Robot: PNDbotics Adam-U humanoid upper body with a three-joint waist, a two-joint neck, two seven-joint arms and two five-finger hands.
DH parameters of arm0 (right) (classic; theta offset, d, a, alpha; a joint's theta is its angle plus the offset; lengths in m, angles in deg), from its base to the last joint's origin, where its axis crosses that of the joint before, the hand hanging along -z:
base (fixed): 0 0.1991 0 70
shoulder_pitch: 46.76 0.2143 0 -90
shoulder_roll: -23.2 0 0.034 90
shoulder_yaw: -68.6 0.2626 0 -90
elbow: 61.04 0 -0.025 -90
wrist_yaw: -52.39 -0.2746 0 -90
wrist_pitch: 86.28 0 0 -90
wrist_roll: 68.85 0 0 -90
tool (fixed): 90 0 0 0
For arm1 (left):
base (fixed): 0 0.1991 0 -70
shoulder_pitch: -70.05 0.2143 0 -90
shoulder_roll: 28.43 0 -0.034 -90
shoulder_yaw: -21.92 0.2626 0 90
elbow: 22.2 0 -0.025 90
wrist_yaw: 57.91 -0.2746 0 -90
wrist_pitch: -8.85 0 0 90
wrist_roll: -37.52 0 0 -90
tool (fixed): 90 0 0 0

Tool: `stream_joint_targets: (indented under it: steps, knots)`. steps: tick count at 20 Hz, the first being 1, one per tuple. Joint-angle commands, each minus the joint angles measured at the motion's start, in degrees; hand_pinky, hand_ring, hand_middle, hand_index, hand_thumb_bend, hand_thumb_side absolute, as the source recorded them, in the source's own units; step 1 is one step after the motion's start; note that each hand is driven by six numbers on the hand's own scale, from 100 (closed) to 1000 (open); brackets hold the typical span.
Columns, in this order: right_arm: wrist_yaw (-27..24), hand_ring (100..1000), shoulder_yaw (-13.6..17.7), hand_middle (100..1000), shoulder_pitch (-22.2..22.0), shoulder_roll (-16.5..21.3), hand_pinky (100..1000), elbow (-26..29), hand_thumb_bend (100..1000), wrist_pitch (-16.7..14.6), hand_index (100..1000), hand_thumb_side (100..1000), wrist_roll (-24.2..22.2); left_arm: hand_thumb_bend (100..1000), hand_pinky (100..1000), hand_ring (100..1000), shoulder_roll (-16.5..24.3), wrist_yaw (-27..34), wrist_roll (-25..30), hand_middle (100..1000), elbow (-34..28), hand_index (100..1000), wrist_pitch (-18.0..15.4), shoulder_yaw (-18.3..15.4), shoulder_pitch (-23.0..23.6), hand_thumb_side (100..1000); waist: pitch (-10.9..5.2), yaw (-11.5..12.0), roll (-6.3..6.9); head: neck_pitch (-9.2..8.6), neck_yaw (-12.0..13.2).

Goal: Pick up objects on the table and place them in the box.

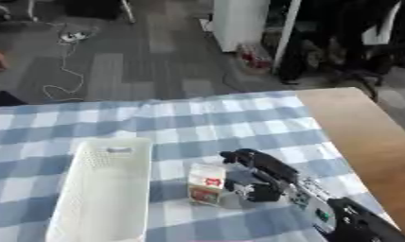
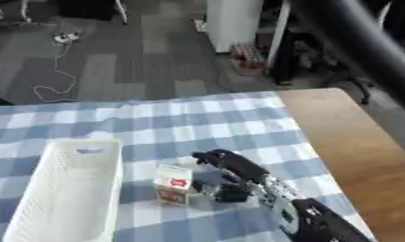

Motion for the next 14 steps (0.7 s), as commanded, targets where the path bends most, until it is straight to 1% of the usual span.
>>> stream_joint_targets:
  steps: [1,2,3,8,14]
  knots:
    - [-1.3,799,0.6,775,-0.2,2.1,957,3.2,382,-1.4,1000,1000,-2.2,126,394,453,1.2,0.1,-0.1,638,-0.9,763,0.1,-0.2,-0.3,912,-0.81,-0.1,0.24,-0.32,-0.3]
    - [-1.6,799,0.5,775,-0.6,2.2,957,4.2,415,-1.7,1000,1000,-2.8,126,394,453,1.2,0.0,-0.2,638,-0.9,763,0.1,-0.3,-0.2,912,-0.84,-0.2,0.26,-0.27,-0.3]
    - [-1.8,799,0.4,774,-0.9,2.3,957,5.1,370,-1.8,1000,1000,-3.4,126,394,453,1.2,0.0,-0.2,638,-0.9,763,0.1,-0.3,-0.1,912,-0.87,-0.2,0.27,-0.22,-0.3]
    - [-2.7,803,0.2,781,-1.5,2.8,961,8.6,364,-1.2,1000,1000,-6.0,125,393,453,1.2,-0.4,-0.3,638,-0.9,763,0.1,-0.3,0.3,912,-0.96,-0.4,0.36,-0.12,-0.6]
    - [-3.3,804,0.4,786,-1.5,2.6,960,10.0,339,-0.2,1000,1000,-7.5,125,393,453,1.2,-0.6,-0.4,638,-0.9,763,0.1,-0.2,0.5,911,-1.05,-0.6,0.45,-0.08,-1.2]
